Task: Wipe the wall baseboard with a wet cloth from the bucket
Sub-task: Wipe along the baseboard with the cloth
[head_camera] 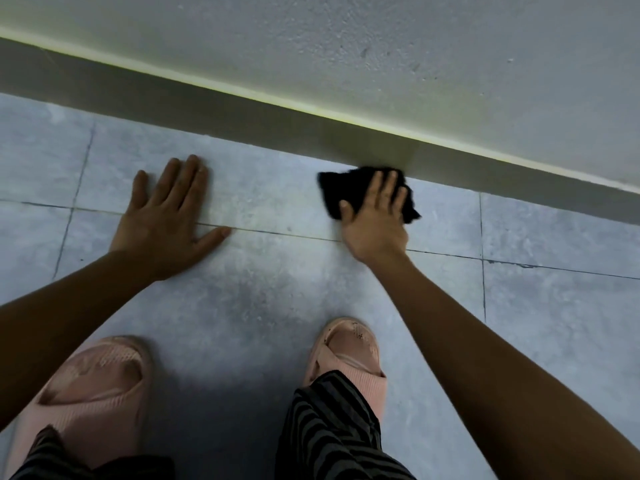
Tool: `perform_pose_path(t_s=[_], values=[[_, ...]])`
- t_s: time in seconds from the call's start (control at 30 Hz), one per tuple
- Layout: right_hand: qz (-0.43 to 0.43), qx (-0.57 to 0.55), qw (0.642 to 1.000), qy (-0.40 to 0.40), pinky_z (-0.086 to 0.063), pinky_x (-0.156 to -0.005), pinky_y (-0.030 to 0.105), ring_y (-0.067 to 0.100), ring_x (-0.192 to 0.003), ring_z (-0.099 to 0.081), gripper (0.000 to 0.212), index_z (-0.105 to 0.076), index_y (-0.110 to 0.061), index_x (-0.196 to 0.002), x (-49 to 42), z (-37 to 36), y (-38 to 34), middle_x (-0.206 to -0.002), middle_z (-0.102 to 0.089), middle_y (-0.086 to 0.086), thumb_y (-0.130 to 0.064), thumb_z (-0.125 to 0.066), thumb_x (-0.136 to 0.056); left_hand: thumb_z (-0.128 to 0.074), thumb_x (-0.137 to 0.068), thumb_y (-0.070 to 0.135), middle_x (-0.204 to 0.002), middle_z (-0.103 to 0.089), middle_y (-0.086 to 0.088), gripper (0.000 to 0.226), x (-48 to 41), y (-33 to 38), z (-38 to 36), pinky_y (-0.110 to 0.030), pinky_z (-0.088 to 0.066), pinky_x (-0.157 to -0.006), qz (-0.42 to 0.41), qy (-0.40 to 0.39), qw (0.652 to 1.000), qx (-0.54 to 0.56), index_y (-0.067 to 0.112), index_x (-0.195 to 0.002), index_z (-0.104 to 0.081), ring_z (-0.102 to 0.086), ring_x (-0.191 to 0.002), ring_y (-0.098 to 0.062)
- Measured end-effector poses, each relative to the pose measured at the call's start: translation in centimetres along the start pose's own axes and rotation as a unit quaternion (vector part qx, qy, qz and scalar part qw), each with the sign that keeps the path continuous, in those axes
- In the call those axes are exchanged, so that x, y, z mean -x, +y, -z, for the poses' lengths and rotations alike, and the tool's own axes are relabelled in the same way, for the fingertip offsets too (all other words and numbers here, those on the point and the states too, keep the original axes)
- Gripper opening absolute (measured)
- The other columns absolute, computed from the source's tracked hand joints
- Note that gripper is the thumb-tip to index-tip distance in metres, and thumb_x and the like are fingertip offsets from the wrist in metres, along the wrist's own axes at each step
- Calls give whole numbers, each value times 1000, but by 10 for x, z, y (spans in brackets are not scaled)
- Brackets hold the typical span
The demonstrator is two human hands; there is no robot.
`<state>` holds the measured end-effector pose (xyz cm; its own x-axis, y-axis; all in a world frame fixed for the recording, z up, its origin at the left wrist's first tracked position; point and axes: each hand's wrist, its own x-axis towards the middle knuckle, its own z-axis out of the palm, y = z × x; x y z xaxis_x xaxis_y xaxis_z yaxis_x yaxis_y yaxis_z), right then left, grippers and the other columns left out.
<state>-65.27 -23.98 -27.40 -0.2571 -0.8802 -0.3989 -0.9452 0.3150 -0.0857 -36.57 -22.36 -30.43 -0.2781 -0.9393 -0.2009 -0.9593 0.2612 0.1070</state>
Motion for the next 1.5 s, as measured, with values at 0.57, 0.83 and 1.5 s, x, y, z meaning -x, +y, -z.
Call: perform_pose_path(t_s=[0.57,0.83,1.5], values=[[166,59,983,-52,-5,-118,45,30,-143,21,76,15,-17,-150,26,-9,-90,-157,25,3,-52,-25,-97,-7,-80,76,-160,8,-8,97,13,5,-4,-33,27,-108,37,32,999,11,11,-150,6,8,-147,-22],[35,22,998,-43,-9,-118,45,30,-144,18,78,17,-15,-150,16,-4,-34,-156,26,4,-56,-22,-96,-19,-80,74,-160,11,-10,100,25,-13,3,-53,2,-115,152,-15,987,44,9,-149,9,9,-147,-28],[119,47,992,1,-8,-119,45,31,-144,16,86,10,-13,-152,1,-11,-21,-159,18,7,-61,-29,-92,-18,-79,78,-159,15,-10,102,13,-33,6,-53,0,-116,173,-57,980,84,10,-149,11,13,-146,-30]])
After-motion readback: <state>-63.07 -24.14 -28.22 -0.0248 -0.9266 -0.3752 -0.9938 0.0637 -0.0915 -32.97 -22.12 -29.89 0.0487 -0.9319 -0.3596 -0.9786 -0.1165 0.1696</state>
